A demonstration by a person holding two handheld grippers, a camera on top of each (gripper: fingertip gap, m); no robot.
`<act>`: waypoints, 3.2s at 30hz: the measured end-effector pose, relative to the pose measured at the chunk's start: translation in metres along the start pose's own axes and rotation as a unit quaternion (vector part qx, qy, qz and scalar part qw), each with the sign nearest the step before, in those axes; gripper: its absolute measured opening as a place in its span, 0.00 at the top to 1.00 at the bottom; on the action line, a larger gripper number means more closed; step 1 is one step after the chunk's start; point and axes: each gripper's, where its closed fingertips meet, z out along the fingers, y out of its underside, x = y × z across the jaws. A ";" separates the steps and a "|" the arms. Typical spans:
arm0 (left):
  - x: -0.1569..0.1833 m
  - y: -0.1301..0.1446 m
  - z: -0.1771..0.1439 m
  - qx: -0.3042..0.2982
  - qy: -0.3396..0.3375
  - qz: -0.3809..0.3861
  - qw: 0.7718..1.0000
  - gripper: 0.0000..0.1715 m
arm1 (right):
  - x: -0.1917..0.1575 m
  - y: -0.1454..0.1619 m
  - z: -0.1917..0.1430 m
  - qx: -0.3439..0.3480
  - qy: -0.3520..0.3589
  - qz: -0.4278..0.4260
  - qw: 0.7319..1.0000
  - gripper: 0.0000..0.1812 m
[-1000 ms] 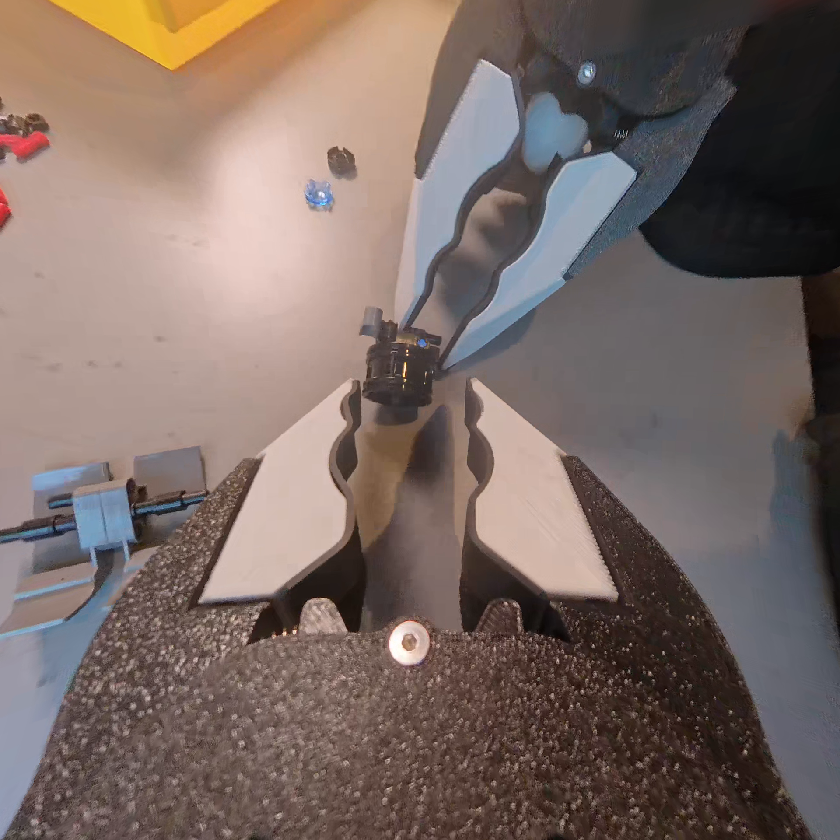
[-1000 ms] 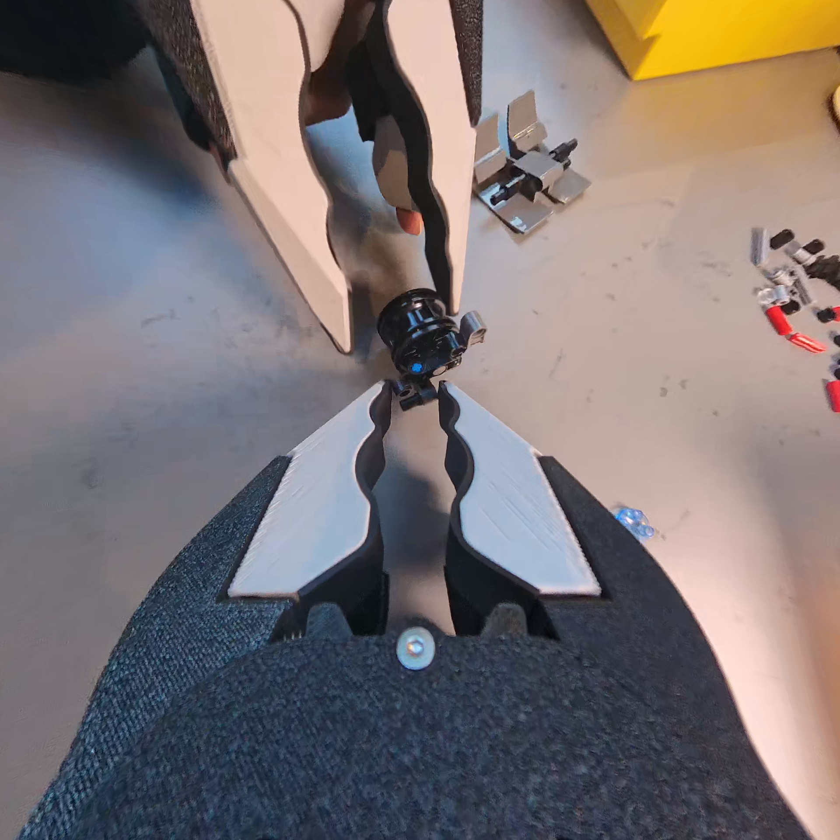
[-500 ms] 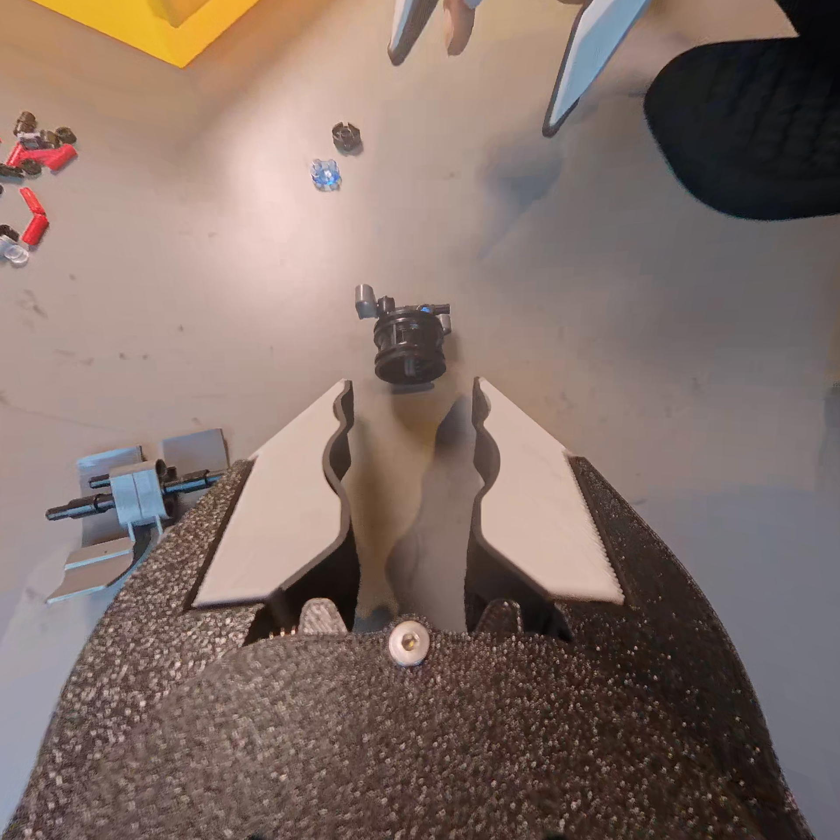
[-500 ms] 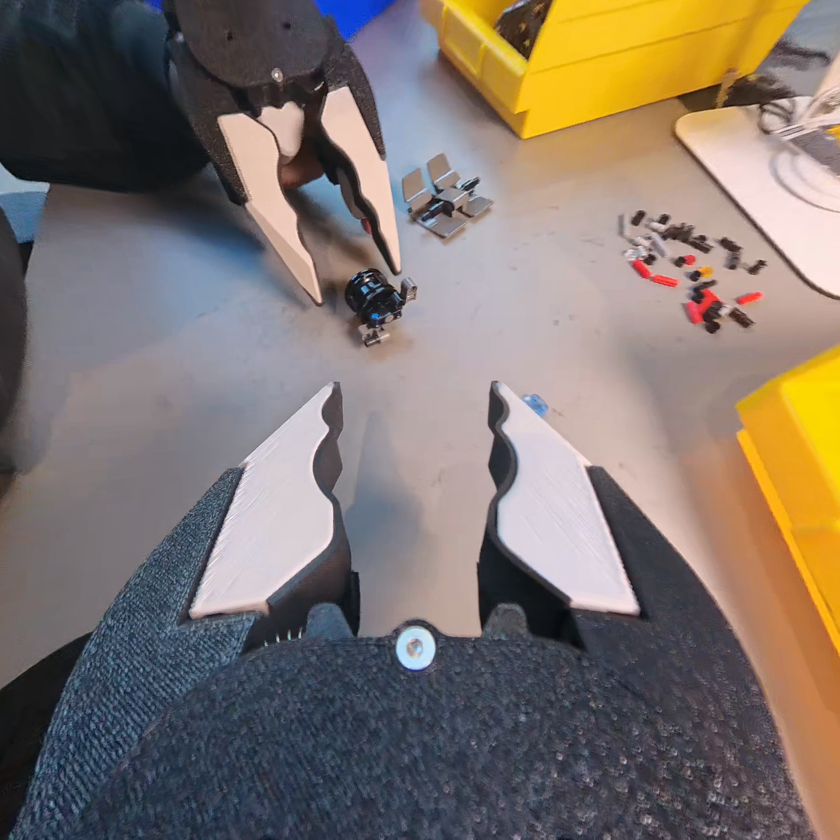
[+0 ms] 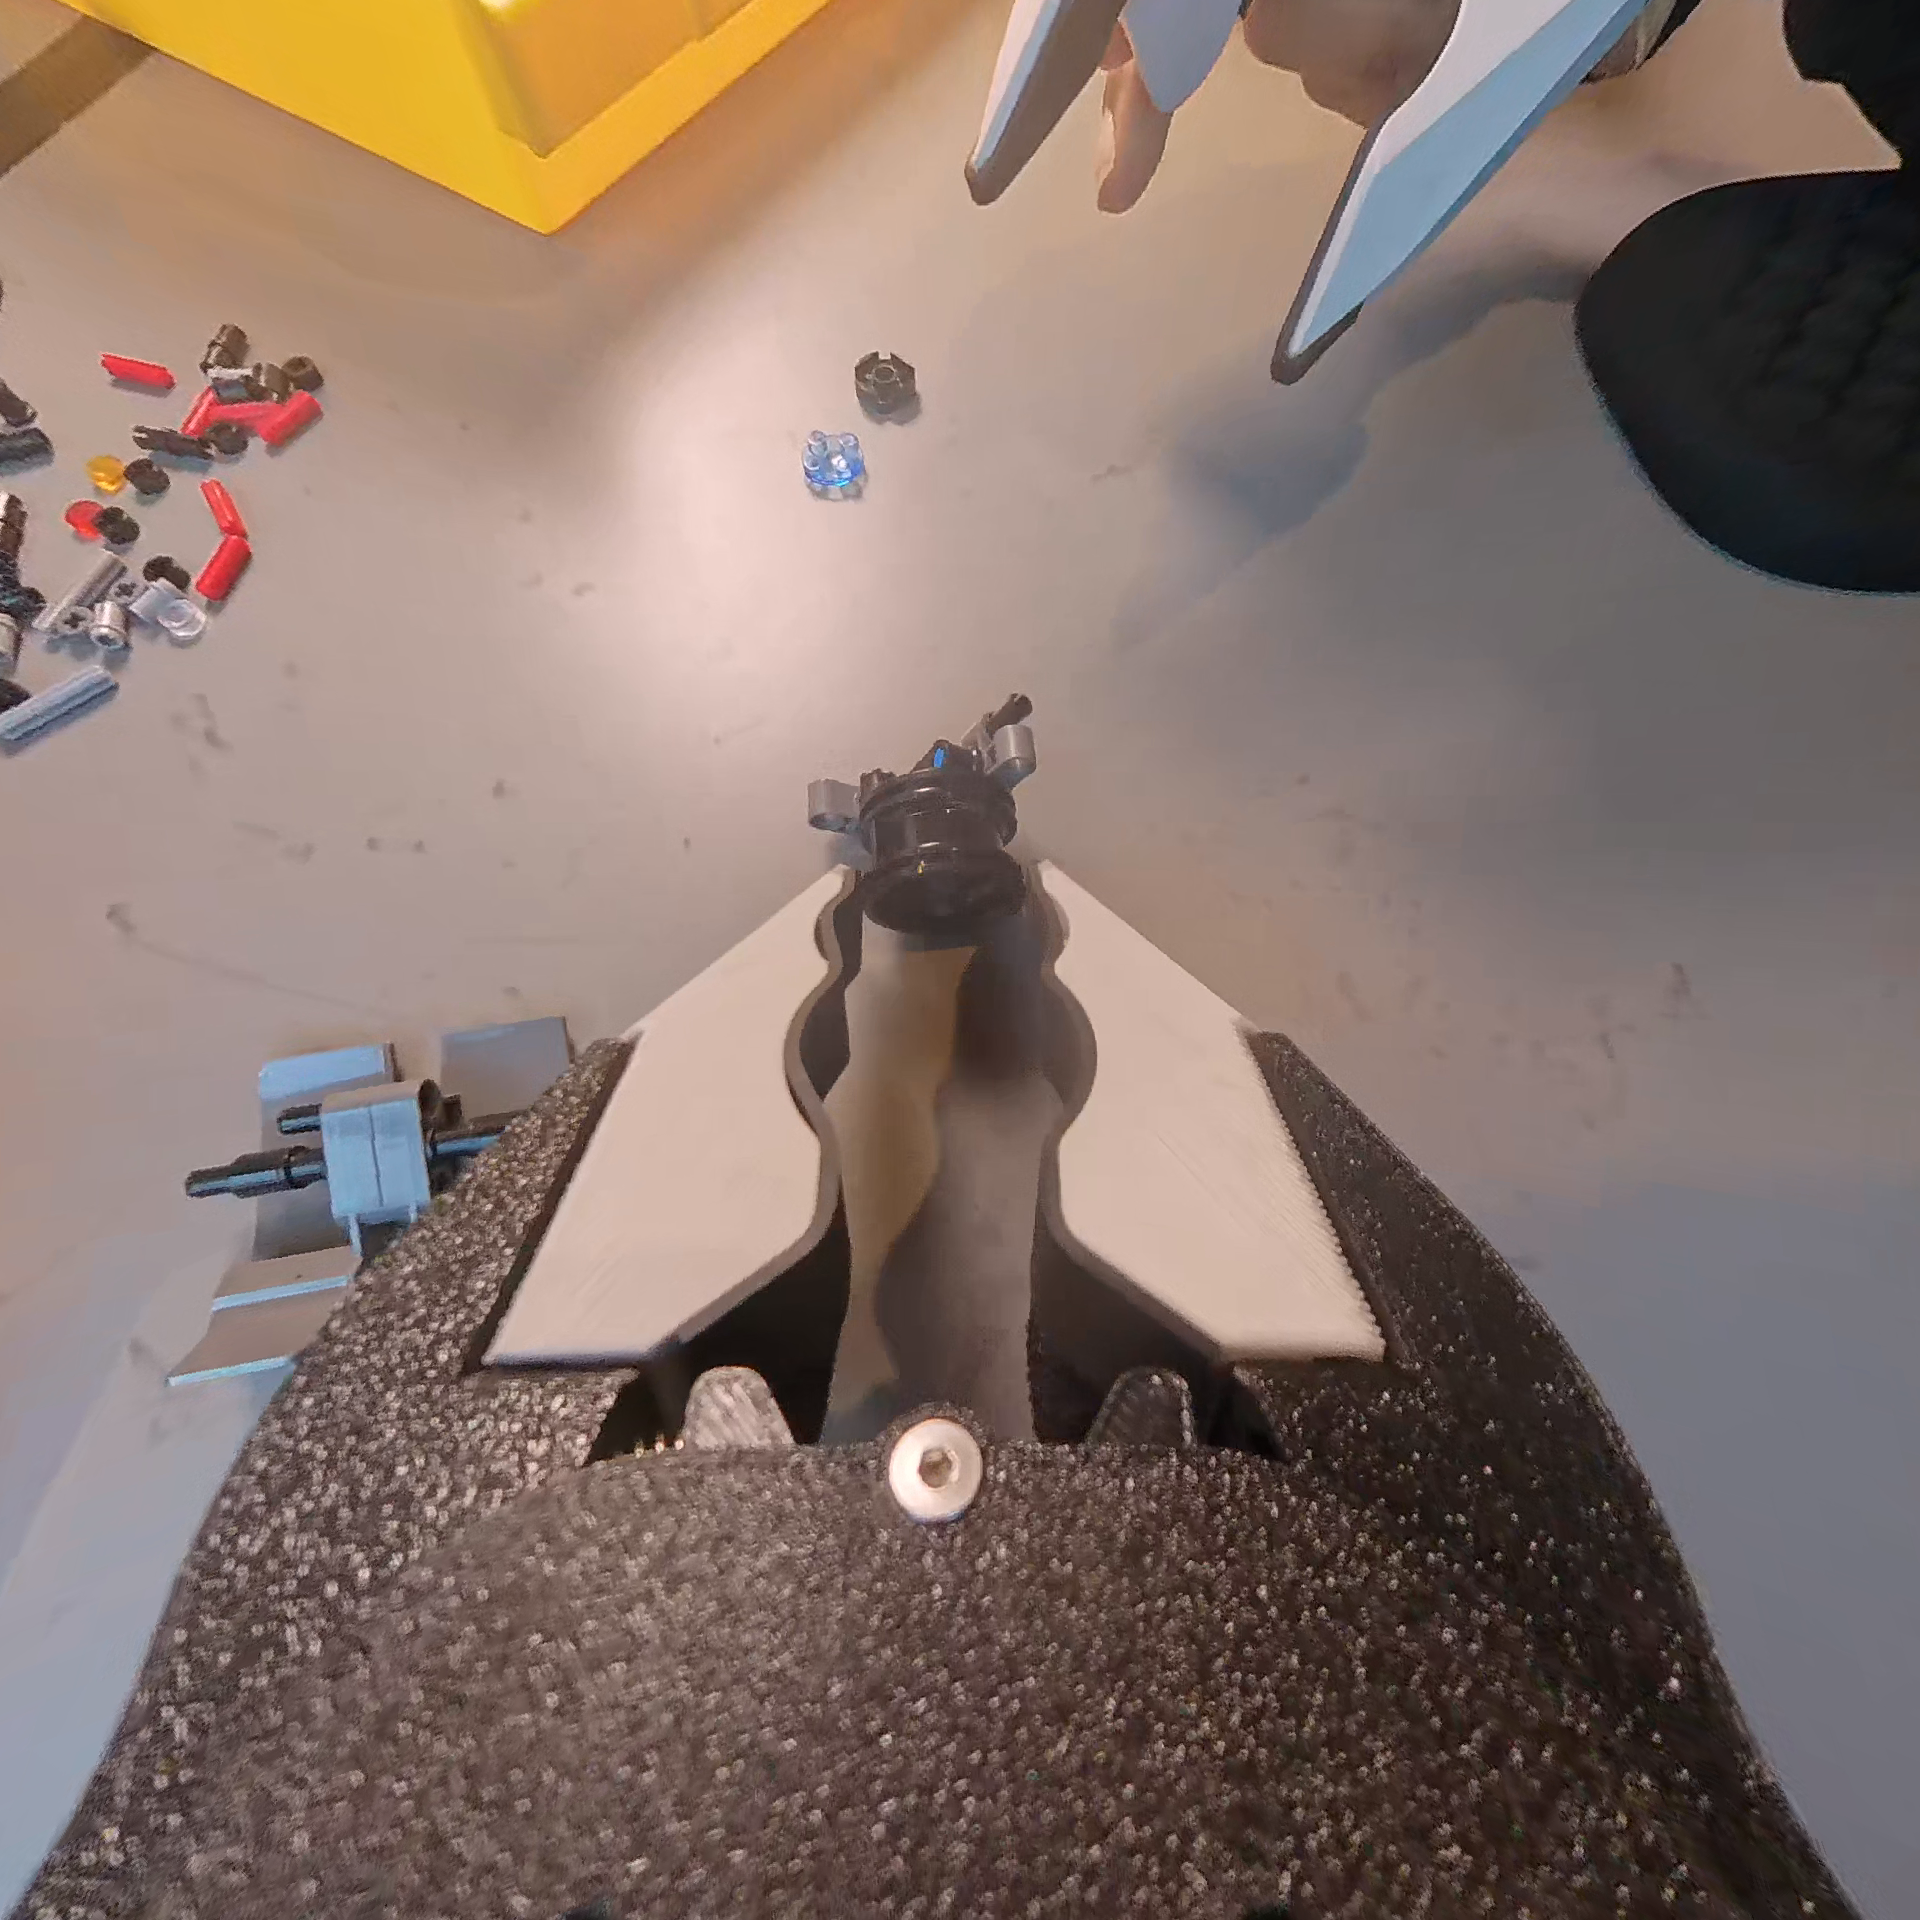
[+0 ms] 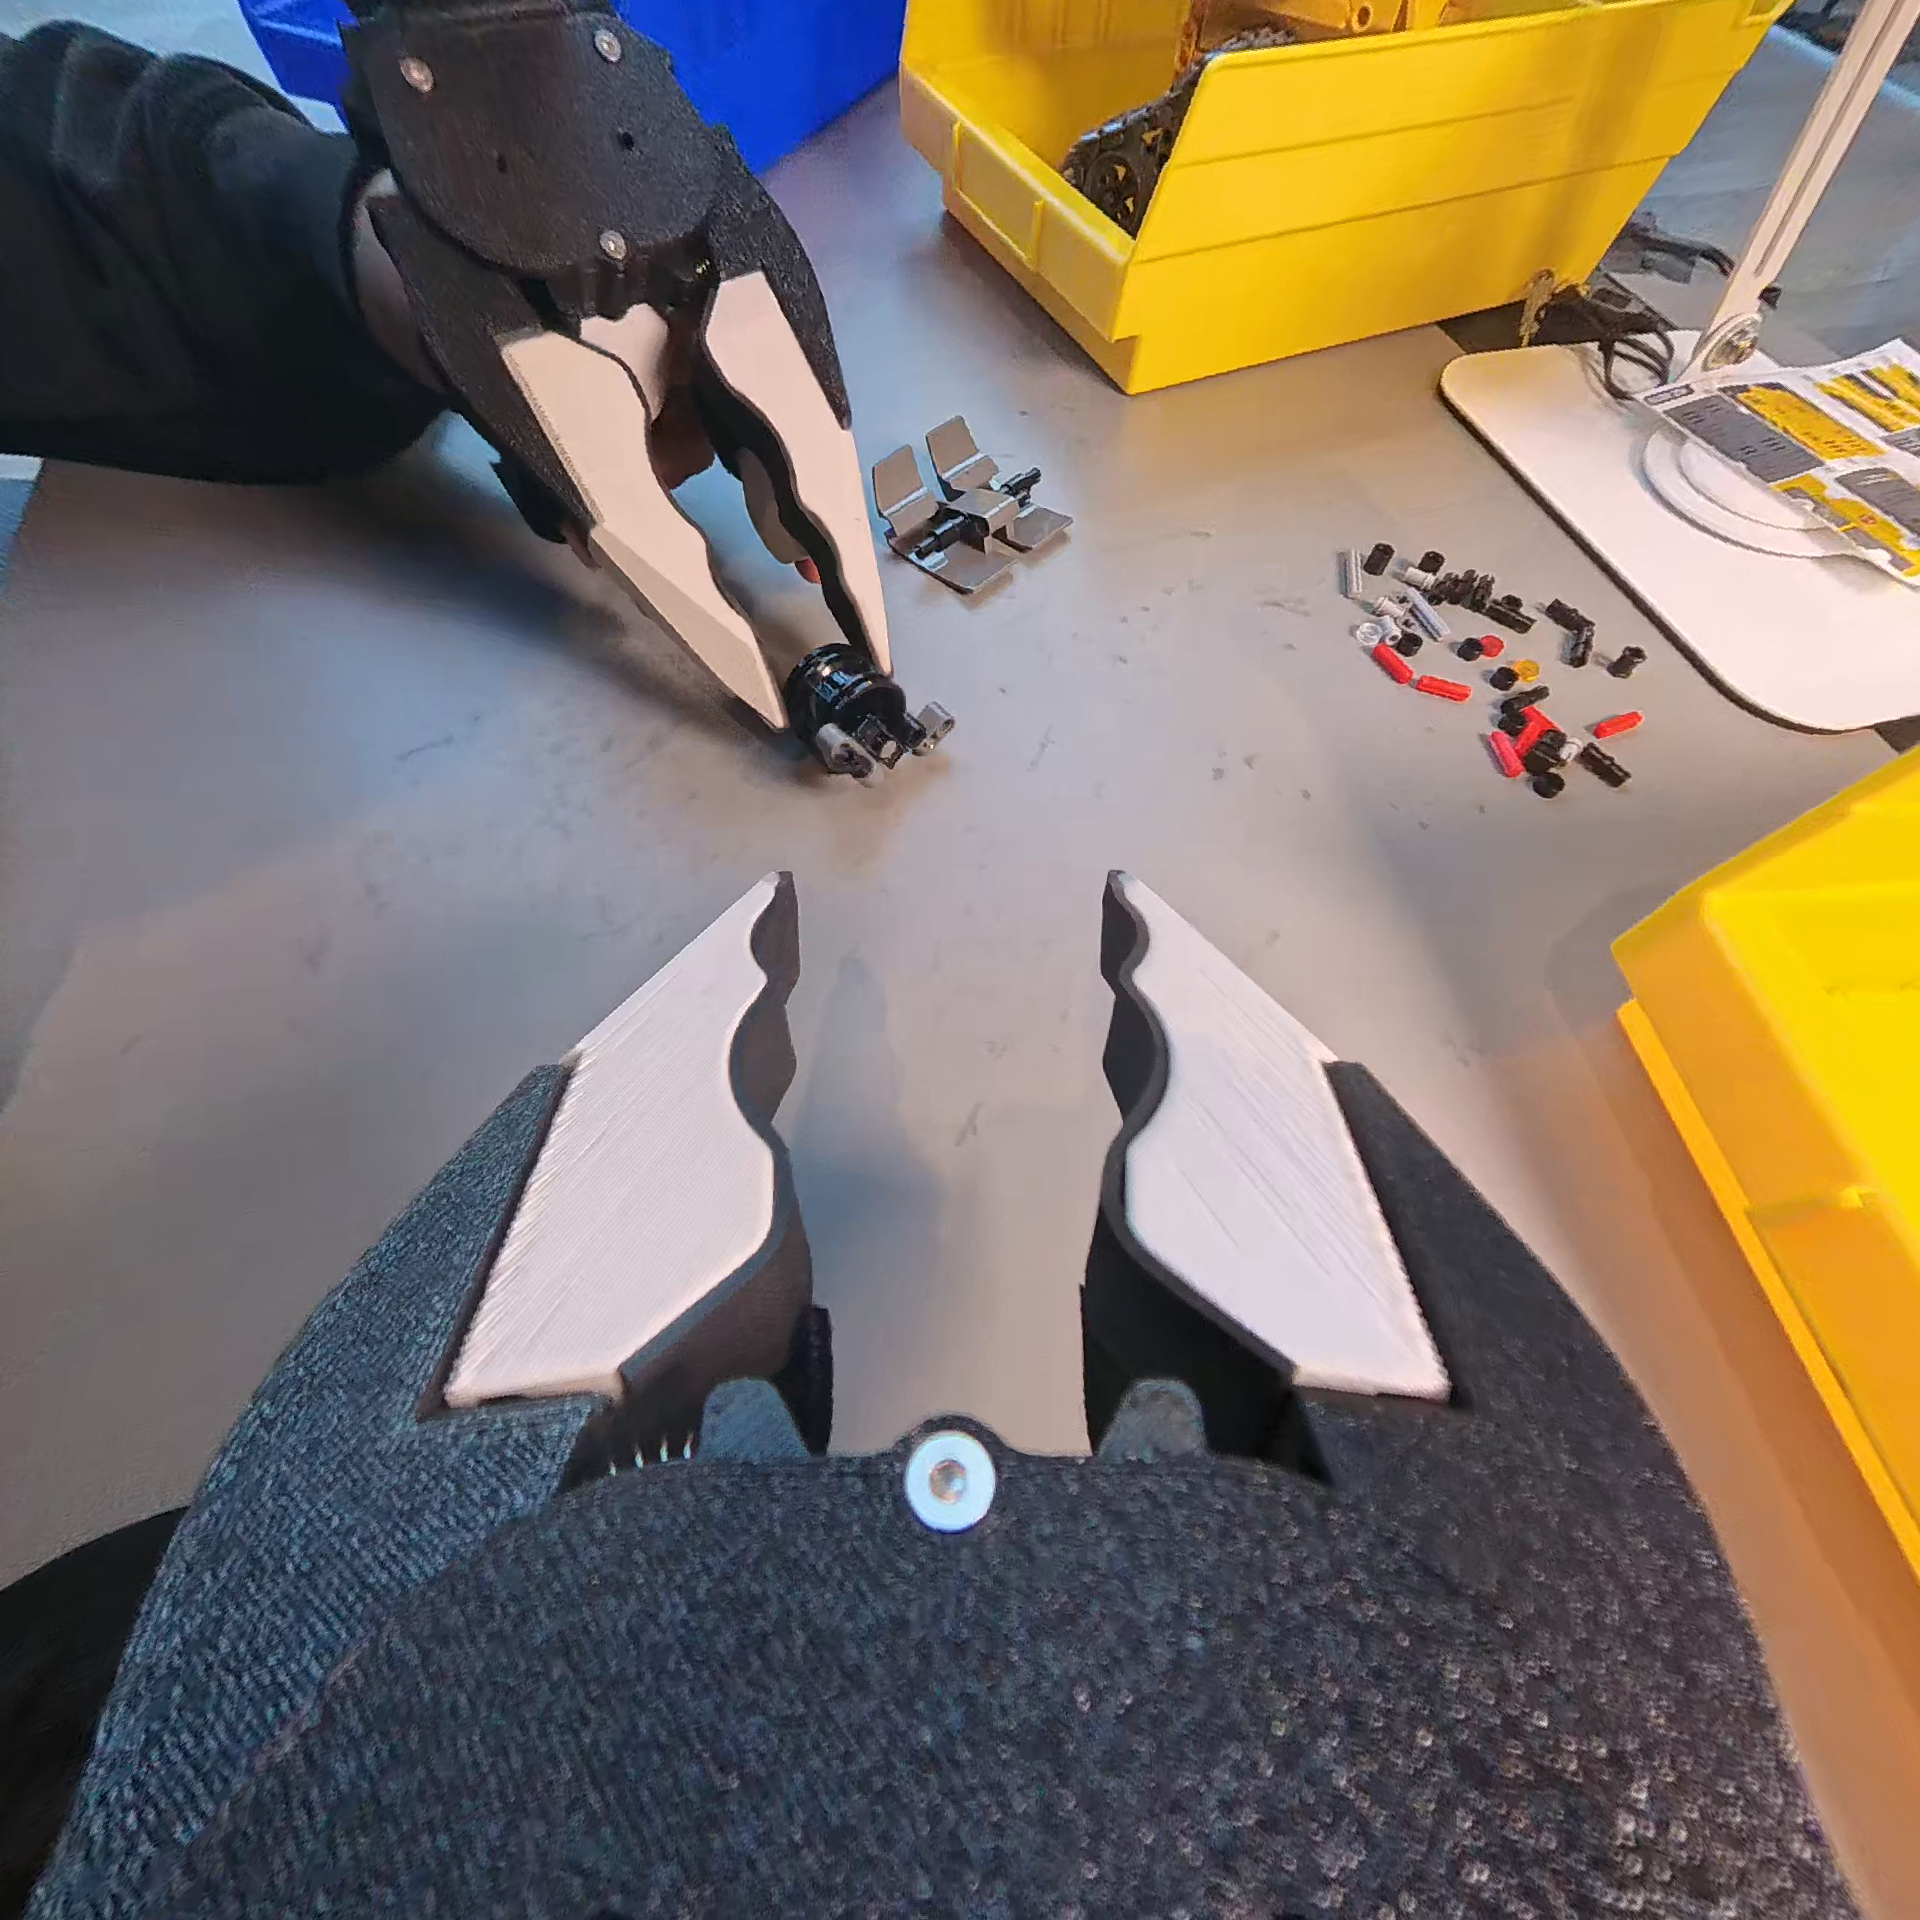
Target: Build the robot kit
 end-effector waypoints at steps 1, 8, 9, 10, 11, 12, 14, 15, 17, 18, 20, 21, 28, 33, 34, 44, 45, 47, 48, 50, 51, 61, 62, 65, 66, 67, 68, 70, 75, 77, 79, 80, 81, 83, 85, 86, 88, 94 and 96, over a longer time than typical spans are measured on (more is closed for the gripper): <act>-0.001 0.000 0.000 -0.001 -0.004 0.007 1.000 0.82 | 0.000 -0.002 0.000 0.005 0.002 0.001 1.000 0.68; -0.005 0.003 -0.003 -0.011 -0.063 0.123 0.990 0.82 | -0.002 -0.004 0.003 0.015 -0.001 0.003 1.000 0.70; -0.004 0.004 -0.003 -0.013 -0.071 0.147 0.986 0.82 | -0.004 -0.004 0.005 0.015 -0.005 0.002 1.000 0.70; -0.003 0.004 -0.003 -0.014 -0.080 0.174 0.981 0.82 | -0.007 -0.005 0.009 0.014 -0.012 0.003 1.000 0.70; -0.003 0.004 -0.003 -0.015 -0.088 0.203 0.975 0.82 | -0.012 -0.007 0.013 0.013 -0.023 0.005 1.000 0.71; -0.002 0.005 -0.003 -0.017 -0.097 0.231 0.968 0.82 | -0.016 -0.009 0.017 0.013 -0.034 0.007 0.999 0.72; 0.000 0.006 -0.004 -0.021 -0.111 0.282 0.953 0.82 | -0.023 -0.013 0.030 0.001 -0.056 0.007 0.998 0.74; 0.001 0.006 -0.005 -0.023 -0.115 0.303 0.946 0.82 | -0.025 -0.014 0.037 -0.012 -0.064 0.006 0.998 0.75; 0.003 0.007 -0.006 -0.026 -0.125 0.343 0.931 0.82 | -0.024 -0.018 0.051 -0.033 -0.080 0.010 0.996 0.77; 0.003 0.008 -0.006 -0.028 -0.132 0.363 0.922 0.82 | -0.025 -0.020 0.057 -0.044 -0.096 0.018 0.994 0.78; 0.004 0.008 -0.007 -0.031 -0.146 0.396 0.906 0.82 | -0.022 -0.019 0.067 -0.077 -0.124 0.042 0.988 0.79; 0.004 0.007 -0.008 -0.032 -0.153 0.410 0.899 0.82 | -0.019 -0.018 0.072 -0.091 -0.133 0.049 0.986 0.81; 0.007 0.005 -0.008 -0.032 -0.175 0.469 0.865 0.82 | -0.035 -0.003 0.086 -0.175 -0.261 0.063 0.947 0.79; 0.007 0.004 -0.012 -0.018 -0.156 0.442 0.883 0.78 | -0.048 0.010 0.086 -0.219 -0.266 -0.011 0.939 0.74; 0.007 0.006 -0.013 -0.017 -0.141 0.418 0.897 0.76 | -0.048 0.012 0.087 -0.222 -0.253 -0.028 0.941 0.76; -0.065 0.006 -0.072 0.059 -0.100 0.059 0.991 0.72 | 0.009 0.008 0.083 -0.244 -0.098 -0.117 0.958 0.83; -0.076 0.007 -0.078 0.066 -0.111 0.030 0.991 0.72 | 0.027 0.009 0.083 -0.259 -0.077 -0.115 0.956 0.83; -0.096 0.016 -0.084 0.065 -0.132 -0.022 0.989 0.72 | 0.055 0.009 0.085 -0.277 -0.056 -0.099 0.954 0.82; -0.099 0.021 -0.084 0.064 -0.130 -0.038 0.989 0.70 | 0.064 0.009 0.086 -0.286 -0.052 -0.094 0.952 0.82; -0.100 0.026 -0.082 0.063 -0.115 -0.067 0.989 0.68 | 0.075 0.015 0.088 -0.309 -0.048 -0.095 0.945 0.82; -0.098 0.028 -0.080 0.061 -0.105 -0.078 0.990 0.67 | 0.076 0.014 0.089 -0.309 -0.051 -0.089 0.946 0.82; -0.089 0.013 -0.079 0.085 -0.101 -0.060 0.989 0.69 | 0.077 -0.022 0.076 -0.242 -0.029 -0.093 0.965 0.78; -0.091 0.004 -0.085 0.113 -0.108 -0.063 0.986 0.69 | 0.079 -0.036 0.071 -0.215 -0.021 -0.090 0.972 0.77; -0.103 -0.022 -0.108 0.196 -0.147 -0.069 0.967 0.65 | 0.103 -0.085 0.052 -0.113 0.041 -0.086 0.989 0.72; -0.108 -0.030 -0.116 0.223 -0.162 -0.071 0.959 0.64 | 0.117 -0.103 0.045 -0.075 0.072 -0.086 0.991 0.70; -0.113 -0.040 -0.124 0.251 -0.173 -0.076 0.950 0.63 | 0.132 -0.119 0.037 -0.037 0.105 -0.083 0.990 0.69; -0.120 -0.050 -0.132 0.279 -0.184 -0.082 0.939 0.65 | 0.149 -0.134 0.029 -0.001 0.139 -0.073 0.988 0.69; -0.134 -0.069 -0.147 0.325 -0.205 -0.089 0.919 0.73 | 0.185 -0.156 0.016 0.060 0.203 -0.052 0.976 0.69; -0.185 -0.129 -0.177 0.365 -0.302 -0.035 0.880 0.88 | 0.264 -0.176 0.002 0.114 0.324 -0.024 0.939 0.66; -0.212 -0.153 -0.169 0.318 -0.317 -0.011 0.893 0.89 | 0.284 -0.181 0.001 0.118 0.358 -0.030 0.926 0.66; -0.241 -0.167 -0.144 0.235 -0.308 0.003 0.922 0.86 | 0.299 -0.183 0.004 0.111 0.383 -0.040 0.916 0.65; -0.256 -0.173 -0.131 0.199 -0.303 0.009 0.932 0.84 | 0.304 -0.183 0.007 0.109 0.388 -0.040 0.915 0.64; -0.271 -0.178 -0.120 0.166 -0.308 0.027 0.936 0.82 | 0.308 -0.182 0.010 0.103 0.390 -0.038 0.914 0.62; -0.303 -0.182 -0.103 0.094 -0.347 0.085 0.929 0.79 | 0.316 -0.179 0.015 0.101 0.398 -0.029 0.911 0.59; -0.323 -0.183 -0.088 0.053 -0.364 0.126 0.921 0.78 | 0.321 -0.175 0.021 0.101 0.399 -0.014 0.911 0.56; -0.329 -0.182 -0.080 0.037 -0.367 0.139 0.919 0.78 | 0.324 -0.174 0.023 0.102 0.401 -0.009 0.910 0.55; -0.342 -0.179 -0.072 0.007 -0.391 0.172 0.904 0.79 | 0.327 -0.173 0.025 0.104 0.407 -0.005 0.908 0.54; -0.353 -0.178 -0.090 0.014 -0.441 0.206 0.874 1.00 | 0.332 -0.170 0.027 0.097 0.429 -0.019 0.898 0.56; -0.361 -0.176 -0.106 0.052 -0.442 0.133 0.886 0.99 | 0.334 -0.168 0.027 0.093 0.436 -0.024 0.895 0.56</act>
